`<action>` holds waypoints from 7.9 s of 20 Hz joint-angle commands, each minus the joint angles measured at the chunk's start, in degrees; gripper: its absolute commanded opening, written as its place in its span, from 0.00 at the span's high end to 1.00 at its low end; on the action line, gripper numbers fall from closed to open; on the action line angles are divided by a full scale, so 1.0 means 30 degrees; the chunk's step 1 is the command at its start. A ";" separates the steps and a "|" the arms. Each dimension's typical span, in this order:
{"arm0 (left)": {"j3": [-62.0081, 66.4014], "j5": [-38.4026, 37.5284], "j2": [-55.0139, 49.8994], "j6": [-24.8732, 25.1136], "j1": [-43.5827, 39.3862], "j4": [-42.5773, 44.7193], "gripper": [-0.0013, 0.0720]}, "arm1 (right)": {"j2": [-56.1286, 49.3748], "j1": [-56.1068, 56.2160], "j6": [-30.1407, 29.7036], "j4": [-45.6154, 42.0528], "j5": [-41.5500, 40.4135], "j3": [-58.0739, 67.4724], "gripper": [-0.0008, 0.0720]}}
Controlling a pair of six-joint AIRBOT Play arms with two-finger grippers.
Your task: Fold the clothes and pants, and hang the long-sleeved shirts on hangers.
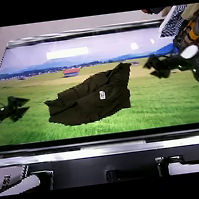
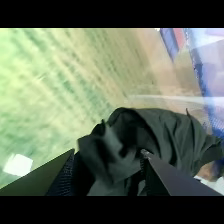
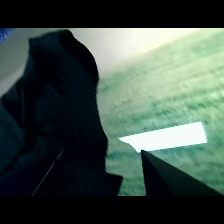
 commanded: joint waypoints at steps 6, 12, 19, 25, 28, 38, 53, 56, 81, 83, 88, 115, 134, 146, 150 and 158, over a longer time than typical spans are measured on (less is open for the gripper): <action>-0.2769 -0.2251 0.1741 0.0430 0.2055 0.2178 0.32 | 0.2535 -0.0576 -0.5282 0.4998 0.1268 -0.9675 0.23; -0.3381 -0.2382 0.2142 0.0423 0.2011 0.2259 0.32 | 0.2310 0.2062 -0.5617 0.5319 -0.1661 -1.1511 0.23; -0.3388 -0.2674 0.2149 0.0503 0.2011 0.2266 0.32 | 0.0714 0.3738 -0.5486 0.7096 -0.4095 -1.1511 0.27; -0.3861 -0.2353 0.2069 0.3519 0.1632 0.2259 0.32 | 0.0736 0.3657 -0.5493 0.7009 -0.5442 -1.1504 0.84; -0.5013 -0.1290 0.2069 0.4306 0.0437 0.2266 0.33 | 0.0736 0.3657 -0.5486 0.7002 -0.5391 -1.1504 0.94; -0.6798 0.2761 0.2069 0.4058 -0.3060 0.1996 0.32 | 0.1180 0.3657 -0.5246 0.7038 -0.5115 -1.1504 0.94; -0.4087 0.2266 0.0867 0.3905 -0.5705 -0.1202 0.97 | 0.4262 0.3657 -0.5144 0.6914 -0.5195 -1.1169 0.94; -0.0940 0.0393 0.2426 0.3453 -0.5705 -0.1209 0.97 | 0.6790 0.3657 -0.5151 0.6499 -0.4962 -0.9653 0.94; 0.9304 -0.1625 0.8852 -0.6331 -0.5741 0.9304 0.97 | 0.9428 0.3657 0.5085 -0.1931 0.3359 0.2980 0.94; 0.8502 -0.0845 0.5559 -0.6047 -0.6156 0.9063 0.97 | 0.5901 0.3738 0.4561 -0.1887 0.2178 0.2980 0.94; 0.8247 0.3861 -0.2448 -0.4575 -0.8837 0.8983 0.97 | -0.2725 0.3730 0.2747 0.2616 -0.4481 0.2980 0.94; -0.2455 -0.3169 0.6819 -0.5253 -0.3781 0.8714 0.35 | -0.1807 -0.0889 -0.4284 0.1821 0.1770 -0.4772 0.34; -0.9639 -0.1413 0.8961 -0.5814 -0.7715 0.6062 0.33 | -0.2157 0.0503 -0.2827 0.2936 0.0138 -0.4881 0.94; -0.9602 0.5559 0.4561 -0.6207 -1.2065 0.2725 0.44 | -0.1086 0.0503 -0.2412 0.2594 0.1428 -0.4881 0.94; -0.9041 0.5916 0.4575 -0.5807 -1.1723 0.2011 0.97 | -0.0692 0.0495 -0.2310 0.2419 0.2033 -0.4881 0.94; -0.3643 -0.2310 0.4998 -0.5472 -0.3942 0.2098 0.97 | 0.3708 0.0503 0.0787 -0.3191 0.6732 -0.4881 0.94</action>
